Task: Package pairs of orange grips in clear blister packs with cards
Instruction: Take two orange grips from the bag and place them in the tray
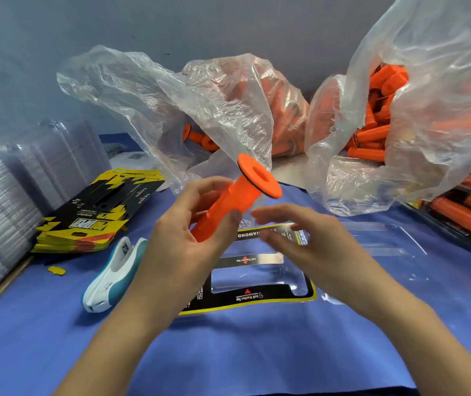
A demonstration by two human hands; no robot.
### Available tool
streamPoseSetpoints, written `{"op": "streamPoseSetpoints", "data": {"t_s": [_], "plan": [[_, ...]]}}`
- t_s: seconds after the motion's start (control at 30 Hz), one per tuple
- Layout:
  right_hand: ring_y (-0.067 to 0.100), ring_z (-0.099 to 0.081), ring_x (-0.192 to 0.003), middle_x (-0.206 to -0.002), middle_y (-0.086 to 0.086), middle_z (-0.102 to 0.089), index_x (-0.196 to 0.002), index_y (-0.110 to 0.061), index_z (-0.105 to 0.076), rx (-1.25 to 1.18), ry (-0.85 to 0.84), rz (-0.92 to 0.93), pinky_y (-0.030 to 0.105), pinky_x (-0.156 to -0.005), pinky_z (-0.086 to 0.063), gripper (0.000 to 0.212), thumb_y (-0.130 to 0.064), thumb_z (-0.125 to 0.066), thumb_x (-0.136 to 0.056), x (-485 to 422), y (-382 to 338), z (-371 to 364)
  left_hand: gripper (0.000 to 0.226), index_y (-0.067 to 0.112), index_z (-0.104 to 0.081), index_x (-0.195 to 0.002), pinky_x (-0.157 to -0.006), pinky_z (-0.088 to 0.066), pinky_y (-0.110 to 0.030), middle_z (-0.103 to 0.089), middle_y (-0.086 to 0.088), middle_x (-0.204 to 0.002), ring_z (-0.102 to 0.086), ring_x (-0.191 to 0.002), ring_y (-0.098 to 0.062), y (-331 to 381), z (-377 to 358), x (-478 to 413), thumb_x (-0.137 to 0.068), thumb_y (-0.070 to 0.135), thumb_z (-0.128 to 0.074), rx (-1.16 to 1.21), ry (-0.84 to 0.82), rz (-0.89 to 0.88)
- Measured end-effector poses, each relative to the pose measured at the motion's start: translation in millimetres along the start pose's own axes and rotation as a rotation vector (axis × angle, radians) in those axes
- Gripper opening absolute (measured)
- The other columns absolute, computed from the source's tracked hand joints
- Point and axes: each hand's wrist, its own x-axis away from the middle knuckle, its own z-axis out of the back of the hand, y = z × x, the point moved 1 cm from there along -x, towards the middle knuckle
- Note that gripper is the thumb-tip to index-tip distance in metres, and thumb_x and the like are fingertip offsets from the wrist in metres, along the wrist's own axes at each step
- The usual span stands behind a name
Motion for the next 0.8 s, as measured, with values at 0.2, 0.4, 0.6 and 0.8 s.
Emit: {"op": "streamPoseSetpoints", "data": {"t_s": [0.2, 0.4, 0.6, 0.8], "plan": [[0.016, -0.058, -0.109, -0.113, -0.009, -0.068, -0.118, -0.027, -0.067, 0.362, 0.162, -0.123, 0.015, -0.091, -0.037, 0.033, -0.006, -0.051, -0.097, 8, 37, 29, 0.03, 0.031, -0.062, -0.118, -0.085, -0.039, -0.014, -0.063, 0.021, -0.107, -0.056, -0.097, 0.001, -17, -13, 10, -0.089, 0.033, -0.06, -0.562, -0.272, -0.154], [0.029, -0.054, -0.113, -0.119, -0.003, -0.065, -0.124, -0.027, -0.065, 0.563, 0.003, -0.111, 0.045, -0.097, -0.039, 0.033, -0.011, -0.05, -0.098, 11, 36, 21, 0.034, 0.026, -0.061, -0.123, -0.093, -0.038, -0.021, -0.062, 0.017, -0.113, -0.049, -0.104, -0.006, -25, -22, 14, -0.091, 0.037, -0.055, -0.638, -0.406, -0.176], [0.025, -0.05, -0.114, -0.12, -0.007, -0.062, -0.126, -0.033, -0.062, 0.658, -0.069, -0.113, 0.039, -0.099, -0.036, 0.033, -0.018, -0.046, -0.101, 11, 34, 20, 0.033, 0.028, -0.06, -0.126, -0.099, -0.037, -0.027, -0.062, 0.015, -0.117, -0.047, -0.11, -0.008, -28, -28, 16, -0.094, 0.035, -0.06, -0.681, -0.465, -0.183], [0.022, -0.049, -0.115, -0.121, -0.01, -0.061, -0.125, -0.034, -0.062, 0.672, -0.082, -0.103, 0.035, -0.099, -0.033, 0.031, -0.022, -0.045, -0.102, 13, 32, 20, 0.032, 0.029, -0.058, -0.125, -0.099, -0.04, -0.032, -0.061, 0.016, -0.118, -0.046, -0.112, -0.008, -30, -31, 18, -0.094, 0.036, -0.059, -0.692, -0.475, -0.183]]}}
